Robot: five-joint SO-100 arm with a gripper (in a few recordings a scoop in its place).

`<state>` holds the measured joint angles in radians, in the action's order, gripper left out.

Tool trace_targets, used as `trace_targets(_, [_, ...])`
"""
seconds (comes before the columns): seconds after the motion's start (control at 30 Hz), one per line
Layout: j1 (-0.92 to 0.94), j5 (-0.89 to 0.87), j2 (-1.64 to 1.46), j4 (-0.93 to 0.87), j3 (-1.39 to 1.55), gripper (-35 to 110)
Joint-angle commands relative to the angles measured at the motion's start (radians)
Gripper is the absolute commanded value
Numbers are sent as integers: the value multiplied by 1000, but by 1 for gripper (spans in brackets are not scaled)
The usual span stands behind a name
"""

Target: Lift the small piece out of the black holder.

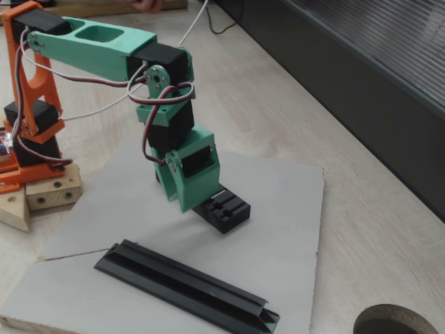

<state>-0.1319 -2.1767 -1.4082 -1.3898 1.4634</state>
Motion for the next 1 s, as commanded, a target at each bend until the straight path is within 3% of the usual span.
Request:
trace_targets(0.0, [-9,-15,-15,-18,-29,26])
trace_targets(0.23, [-64,-17,6,-18,-29,26])
trace_targets(0.43, [-74,-130,35,-17,-31,26])
trace_targets(0.97, [-63,-130,38,-14,-31,26])
